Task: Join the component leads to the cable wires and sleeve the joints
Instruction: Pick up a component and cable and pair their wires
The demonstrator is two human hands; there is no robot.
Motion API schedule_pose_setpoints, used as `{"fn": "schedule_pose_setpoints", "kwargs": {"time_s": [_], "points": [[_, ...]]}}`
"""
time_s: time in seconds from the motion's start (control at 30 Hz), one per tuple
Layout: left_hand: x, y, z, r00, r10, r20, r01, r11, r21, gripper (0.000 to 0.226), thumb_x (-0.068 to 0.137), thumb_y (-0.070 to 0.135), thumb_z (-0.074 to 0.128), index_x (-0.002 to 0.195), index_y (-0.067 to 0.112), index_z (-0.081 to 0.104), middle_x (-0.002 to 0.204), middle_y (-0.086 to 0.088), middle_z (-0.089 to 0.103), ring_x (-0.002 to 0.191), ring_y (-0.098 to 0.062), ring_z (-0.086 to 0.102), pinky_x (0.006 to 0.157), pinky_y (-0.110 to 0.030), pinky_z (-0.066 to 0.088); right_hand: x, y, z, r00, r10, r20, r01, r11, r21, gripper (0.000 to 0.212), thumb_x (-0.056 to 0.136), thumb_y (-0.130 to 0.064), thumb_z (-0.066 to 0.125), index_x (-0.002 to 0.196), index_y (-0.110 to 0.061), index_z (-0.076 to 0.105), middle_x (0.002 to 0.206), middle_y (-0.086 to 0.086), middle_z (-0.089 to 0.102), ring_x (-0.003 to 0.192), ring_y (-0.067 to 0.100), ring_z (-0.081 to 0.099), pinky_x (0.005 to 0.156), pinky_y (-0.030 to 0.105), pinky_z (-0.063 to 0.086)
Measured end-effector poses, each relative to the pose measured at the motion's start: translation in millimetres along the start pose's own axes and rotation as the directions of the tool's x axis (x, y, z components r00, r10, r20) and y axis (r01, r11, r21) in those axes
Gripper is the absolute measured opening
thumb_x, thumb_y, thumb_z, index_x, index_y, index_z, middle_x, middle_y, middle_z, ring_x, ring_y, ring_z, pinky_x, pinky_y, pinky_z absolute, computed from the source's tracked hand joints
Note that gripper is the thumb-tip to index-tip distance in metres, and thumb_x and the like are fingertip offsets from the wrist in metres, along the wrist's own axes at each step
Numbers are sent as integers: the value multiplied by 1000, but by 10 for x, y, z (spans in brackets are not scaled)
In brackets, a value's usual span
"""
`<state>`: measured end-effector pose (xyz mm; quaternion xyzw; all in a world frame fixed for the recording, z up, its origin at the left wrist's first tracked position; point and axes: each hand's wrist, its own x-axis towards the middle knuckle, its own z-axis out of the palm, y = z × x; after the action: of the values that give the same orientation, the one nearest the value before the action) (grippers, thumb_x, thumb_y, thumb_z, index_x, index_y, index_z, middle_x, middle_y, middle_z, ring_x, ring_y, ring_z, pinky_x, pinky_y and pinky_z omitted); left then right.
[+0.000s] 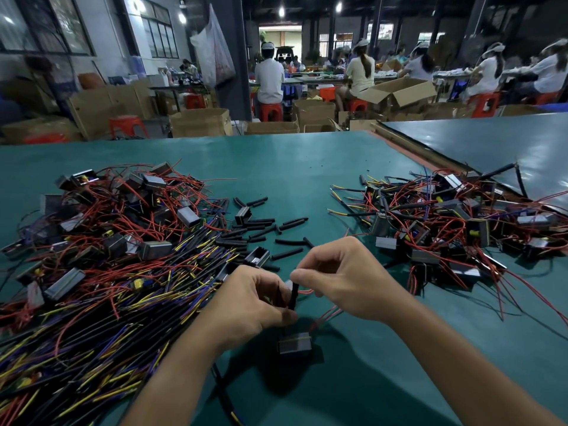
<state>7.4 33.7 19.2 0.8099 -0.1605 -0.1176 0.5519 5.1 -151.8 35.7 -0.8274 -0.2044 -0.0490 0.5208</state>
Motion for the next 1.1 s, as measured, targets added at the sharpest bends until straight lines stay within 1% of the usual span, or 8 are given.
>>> {"fn": "schedule_pose_setpoints", "kwargs": {"time_s": [0.17, 0.33, 0.47, 0.7, 0.8, 0.87, 0.97, 1.1], "points": [[-19, -4, 0, 998, 45, 35, -47, 996, 78, 17, 69, 7, 85, 66, 10, 69, 57, 6, 60, 51, -8, 48, 50, -18, 38, -17, -7, -6, 999, -29, -18, 28, 995, -92, 21, 85, -17, 74, 65, -19, 68, 48, -10, 53, 46, 3, 42, 48, 20, 34], [-35, 50, 32, 996, 80, -39, -81, 996, -28, 25, 70, 26, 85, 71, 5, 72, 61, -12, 62, 60, -14, 45, 57, -30, 32, -20, -31, -10, 998, -49, -51, 39, 984, -176, 24, 88, -15, 72, 66, -14, 61, 50, -6, 45, 48, 7, 35, 48, 25, 32], [-27, 40, 73, 996, 36, -82, -29, 997, 77, 19, 72, 19, 85, 64, 9, 70, 49, 7, 53, 47, -6, 38, 48, -19, 30, -34, -68, -45, 994, -92, -59, 81, 984, -158, 22, 88, -11, 70, 68, -9, 62, 53, 13, 49, 50, 9, 36, 48, 31, 31], [-33, -7, 11, 997, 58, -59, -50, 991, 120, 18, 69, 28, 83, 68, 15, 71, 62, -1, 69, 53, -6, 50, 56, -24, 42, 349, -26, -12, 965, 263, 14, -239, 853, 464, 23, 90, -23, 62, 74, -8, 68, 69, 9, 62, 52, 16, 54, 52, 25, 51], [-13, -40, -11, 996, 60, -62, -48, 983, 179, 20, 68, 31, 81, 71, 14, 70, 67, -4, 71, 55, -7, 50, 60, -27, 45, 855, 168, 153, 944, 327, -30, -324, 942, 85, 16, 93, -7, 60, 81, -8, 70, 75, 8, 66, 51, 13, 55, 52, 28, 54], [-9, -55, -20, 996, 66, -61, -54, 981, 186, 20, 68, 31, 80, 71, 14, 70, 63, -3, 68, 55, -9, 49, 61, -28, 45, 1136, 313, 257, 965, 261, -14, -251, 913, -322, 15, 90, -6, 59, 92, -11, 73, 87, 7, 72, 68, 19, 64, 71, 34, 57], [-15, -57, -43, 997, 67, -44, -58, 979, 193, 20, 67, 30, 79, 71, 13, 69, 57, 3, 60, 55, -11, 47, 59, -28, 42, 1417, 448, 380, 979, 173, 112, -41, 695, -717, 32, 85, -9, 56, 113, -15, 71, 115, 6, 70, 106, 27, 63, 92, 37, 52], [-23, -58, -55, 996, 73, -42, -63, 976, 210, 13, 69, 25, 78, 64, 18, 67, 52, 5, 56, 49, -6, 46, 54, -22, 37, 1669, 479, 517, 973, 129, 190, 118, 427, -896, 31, 83, -7, 55, 110, -14, 69, 114, 14, 65, 104, 37, 61, 83, 40, 54]]}}
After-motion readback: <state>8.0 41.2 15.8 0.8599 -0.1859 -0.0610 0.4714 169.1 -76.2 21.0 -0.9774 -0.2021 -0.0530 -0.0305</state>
